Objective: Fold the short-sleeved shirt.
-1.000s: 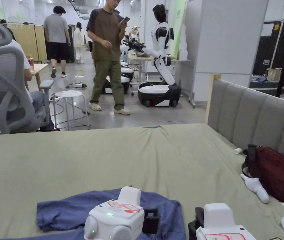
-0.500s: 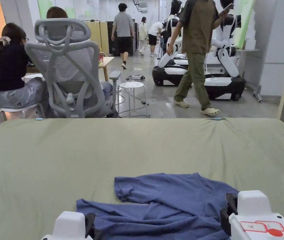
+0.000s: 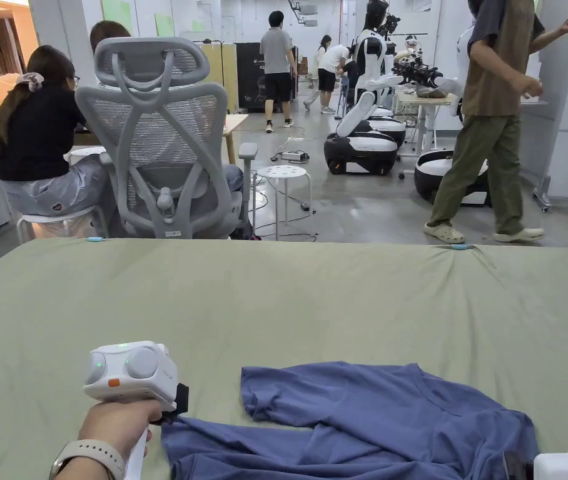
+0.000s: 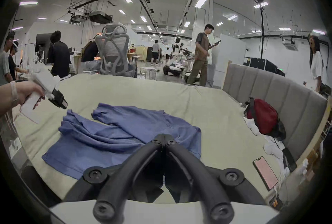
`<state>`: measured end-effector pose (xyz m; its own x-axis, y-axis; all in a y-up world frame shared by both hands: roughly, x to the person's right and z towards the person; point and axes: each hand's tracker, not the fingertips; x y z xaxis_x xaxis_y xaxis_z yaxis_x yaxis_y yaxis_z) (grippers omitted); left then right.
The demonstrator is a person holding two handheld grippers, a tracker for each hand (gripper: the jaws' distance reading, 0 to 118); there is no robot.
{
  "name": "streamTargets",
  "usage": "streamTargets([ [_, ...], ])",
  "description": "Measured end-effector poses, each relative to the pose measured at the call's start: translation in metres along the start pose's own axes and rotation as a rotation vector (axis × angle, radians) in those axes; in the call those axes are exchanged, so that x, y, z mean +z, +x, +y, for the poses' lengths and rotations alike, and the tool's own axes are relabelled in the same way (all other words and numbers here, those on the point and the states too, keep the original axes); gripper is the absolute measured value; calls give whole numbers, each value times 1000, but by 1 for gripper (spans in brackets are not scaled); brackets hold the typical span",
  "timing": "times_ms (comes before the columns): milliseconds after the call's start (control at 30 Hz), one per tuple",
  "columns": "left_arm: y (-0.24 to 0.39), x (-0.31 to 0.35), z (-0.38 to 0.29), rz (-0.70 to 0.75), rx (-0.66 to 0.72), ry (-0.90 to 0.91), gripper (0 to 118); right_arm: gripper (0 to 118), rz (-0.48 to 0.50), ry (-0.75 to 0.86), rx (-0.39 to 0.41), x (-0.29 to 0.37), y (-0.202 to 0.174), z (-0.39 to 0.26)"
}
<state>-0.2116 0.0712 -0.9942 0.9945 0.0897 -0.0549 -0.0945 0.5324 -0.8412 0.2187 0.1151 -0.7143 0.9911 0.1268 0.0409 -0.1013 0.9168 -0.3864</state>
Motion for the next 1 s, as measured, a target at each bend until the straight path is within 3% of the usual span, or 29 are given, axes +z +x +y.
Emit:
streamTargets([
  [33, 3, -8, 2, 31, -16, -30, 92, 1, -8, -5, -3, -2, 4, -1],
  [67, 6, -19, 2, 67, -44, -58, 118, 1, -13, -11, -8, -4, 7, -2],
  [100, 8, -28, 1, 96, -63, -79, 112, 1, -19, -19, -15, -7, 12, -3],
  [167, 8, -37, -2, 88, -69, -63, 74, 1, -35, -30, -18, -10, 19, -5],
  [267, 1, -49, -10, 40, -15, -101, 56, 1, -58, -43, -16, -12, 30, -9],
  [400, 9, -38, -16, 27, -60, -50, 3, 1, -110, -86, 13, -25, 55, -22],
  [500, 16, -14, -20, 37, -85, 13, 3, 1, -137, -214, 59, -54, 88, -36],
  [633, 20, 16, -21, -16, -69, 80, 3, 1, -111, -329, 4, -99, 125, -45],
  [700, 26, 28, -19, -13, -96, 96, 3, 2, -98, -388, 45, -125, 128, -47],
  [733, 29, 33, -19, -15, -105, 104, 3, 12, -60, -399, 29, -137, 129, -46],
  [800, 31, 38, -16, -18, -114, 117, 3, 81, -6, -421, -30, -159, 131, -45],
  [833, 33, 42, -16, -20, -118, 122, 3, 103, 4, -449, -32, -170, 130, -45],
  [867, 36, 44, -17, -21, -122, 123, 3, 111, 10, -478, -17, -181, 127, -45],
  [1000, 36, 45, -18, -25, -120, 126, 3, 100, 34, -500, 10, -204, 115, -48],
])
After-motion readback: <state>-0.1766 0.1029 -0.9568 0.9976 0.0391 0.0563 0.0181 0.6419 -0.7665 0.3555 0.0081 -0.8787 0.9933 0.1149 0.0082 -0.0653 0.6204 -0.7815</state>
